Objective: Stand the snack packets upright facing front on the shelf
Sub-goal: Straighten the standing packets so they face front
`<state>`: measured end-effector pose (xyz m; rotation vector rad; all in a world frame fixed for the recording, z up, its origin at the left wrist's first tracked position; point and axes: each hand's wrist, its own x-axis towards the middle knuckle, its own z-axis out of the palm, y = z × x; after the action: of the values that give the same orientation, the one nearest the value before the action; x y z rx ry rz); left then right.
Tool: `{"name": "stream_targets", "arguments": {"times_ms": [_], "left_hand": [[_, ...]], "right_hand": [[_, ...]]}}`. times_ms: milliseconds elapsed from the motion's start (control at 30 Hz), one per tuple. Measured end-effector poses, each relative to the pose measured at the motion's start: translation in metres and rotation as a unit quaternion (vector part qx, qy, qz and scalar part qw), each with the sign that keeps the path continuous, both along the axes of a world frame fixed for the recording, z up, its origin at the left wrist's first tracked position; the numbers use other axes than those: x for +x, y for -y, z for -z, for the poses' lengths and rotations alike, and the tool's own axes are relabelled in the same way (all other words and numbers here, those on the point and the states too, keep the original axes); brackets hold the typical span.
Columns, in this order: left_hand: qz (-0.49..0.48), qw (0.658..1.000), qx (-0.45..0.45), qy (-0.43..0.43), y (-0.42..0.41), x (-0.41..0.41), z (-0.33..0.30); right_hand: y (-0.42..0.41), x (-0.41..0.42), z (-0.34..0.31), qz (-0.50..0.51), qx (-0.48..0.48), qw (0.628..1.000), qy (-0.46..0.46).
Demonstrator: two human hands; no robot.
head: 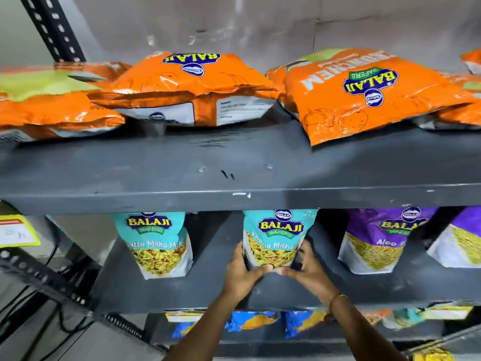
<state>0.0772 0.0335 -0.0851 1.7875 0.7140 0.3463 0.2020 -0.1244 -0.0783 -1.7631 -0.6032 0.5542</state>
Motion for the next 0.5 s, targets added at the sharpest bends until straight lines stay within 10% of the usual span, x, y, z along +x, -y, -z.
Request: {"name": "stream_targets", "arguments": {"times_ms": [167, 300, 500], "left_hand": [[-0.109, 0.986, 0.098, 0.076, -0.006, -0.056, -0.008], [-0.305, 0.929, 0.173, 0.120, -0.045, -0.115, -0.006], [-0.297, 0.953, 0.018, 0.056, -0.121, -0.148, -0.002]], "right_hand": [[-0.009, -0.060, -0.013, 0.271, 0.018, 0.926, 0.264], [-0.060, -0.107, -0.016, 0.093, 0.034, 0.917, 0.387], [-0.157, -0.122, -0.014, -0.181, -0.070, 0.975, 0.112]]}}
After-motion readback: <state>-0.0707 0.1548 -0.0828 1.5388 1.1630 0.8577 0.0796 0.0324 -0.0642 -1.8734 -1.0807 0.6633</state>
